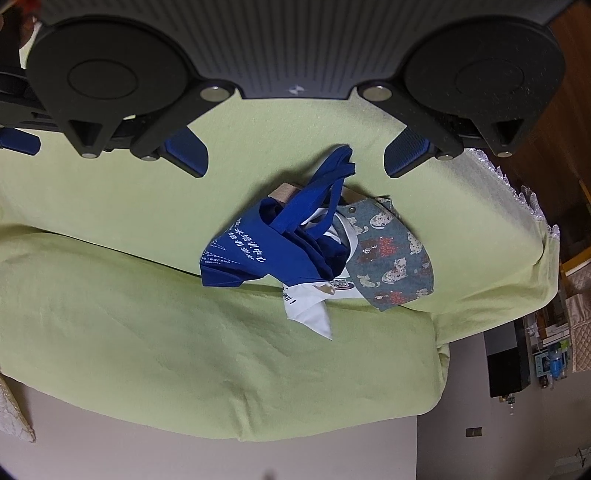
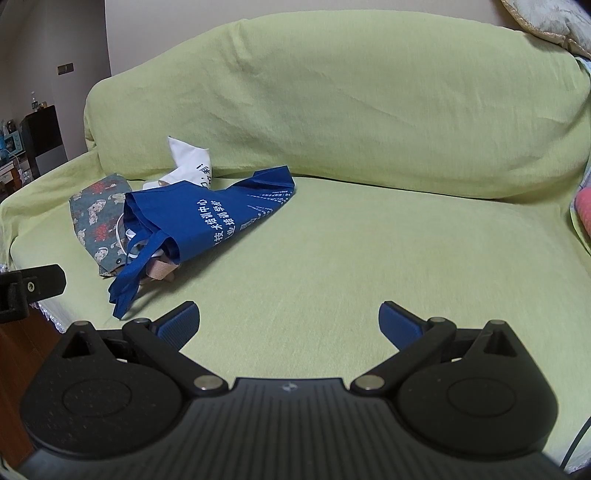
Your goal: Fold shopping bag
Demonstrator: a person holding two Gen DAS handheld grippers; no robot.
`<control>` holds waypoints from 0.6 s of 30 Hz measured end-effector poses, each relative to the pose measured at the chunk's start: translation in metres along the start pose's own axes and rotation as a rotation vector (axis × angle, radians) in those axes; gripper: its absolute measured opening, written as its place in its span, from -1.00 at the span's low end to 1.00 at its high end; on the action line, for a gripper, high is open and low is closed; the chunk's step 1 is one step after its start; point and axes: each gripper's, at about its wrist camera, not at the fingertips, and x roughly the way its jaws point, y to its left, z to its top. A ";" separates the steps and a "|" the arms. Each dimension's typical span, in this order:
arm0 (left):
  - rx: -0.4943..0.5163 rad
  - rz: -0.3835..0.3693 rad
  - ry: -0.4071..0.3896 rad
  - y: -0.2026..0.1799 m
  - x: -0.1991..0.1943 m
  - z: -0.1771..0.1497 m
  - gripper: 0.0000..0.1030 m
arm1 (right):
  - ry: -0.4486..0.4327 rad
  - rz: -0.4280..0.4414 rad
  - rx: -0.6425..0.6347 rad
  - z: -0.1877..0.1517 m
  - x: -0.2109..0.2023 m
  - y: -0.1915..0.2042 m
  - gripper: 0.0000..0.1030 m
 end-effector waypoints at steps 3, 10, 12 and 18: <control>-0.006 0.002 0.001 0.004 0.000 0.000 0.98 | -0.007 0.009 -0.005 0.000 -0.004 -0.001 0.99; -0.022 0.018 -0.005 0.012 -0.010 0.001 0.98 | -0.029 0.025 -0.018 0.006 -0.015 -0.005 0.99; -0.023 0.023 -0.014 0.015 -0.014 0.000 0.98 | -0.037 0.027 -0.022 0.006 -0.018 -0.003 0.99; -0.003 0.039 -0.027 0.018 -0.021 -0.001 0.98 | -0.061 0.016 -0.024 0.013 -0.030 -0.003 0.99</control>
